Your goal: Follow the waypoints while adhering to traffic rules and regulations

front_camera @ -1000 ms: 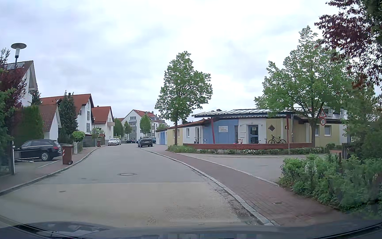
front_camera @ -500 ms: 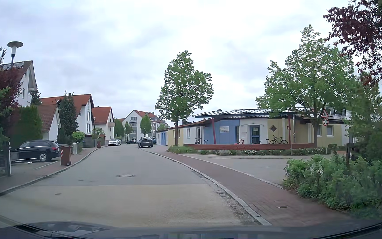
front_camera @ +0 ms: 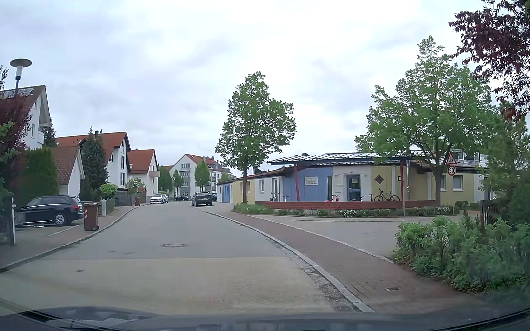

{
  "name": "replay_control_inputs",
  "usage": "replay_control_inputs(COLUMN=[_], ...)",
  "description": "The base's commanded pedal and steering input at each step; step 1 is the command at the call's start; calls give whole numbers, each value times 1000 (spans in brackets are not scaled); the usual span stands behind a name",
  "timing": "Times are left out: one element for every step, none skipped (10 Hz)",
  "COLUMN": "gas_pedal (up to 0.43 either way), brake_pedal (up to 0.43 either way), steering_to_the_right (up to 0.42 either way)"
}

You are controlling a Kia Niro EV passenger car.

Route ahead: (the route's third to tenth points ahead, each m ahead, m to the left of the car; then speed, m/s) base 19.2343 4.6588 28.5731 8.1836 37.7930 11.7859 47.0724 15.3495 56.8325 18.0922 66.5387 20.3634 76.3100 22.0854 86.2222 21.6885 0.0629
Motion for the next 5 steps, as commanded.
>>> replay_control_inputs(gas_pedal=[0,0,0,0,0], brake_pedal=[262,268,262,262,262], steering_to_the_right=[-26,-26,-26,-26,-26])
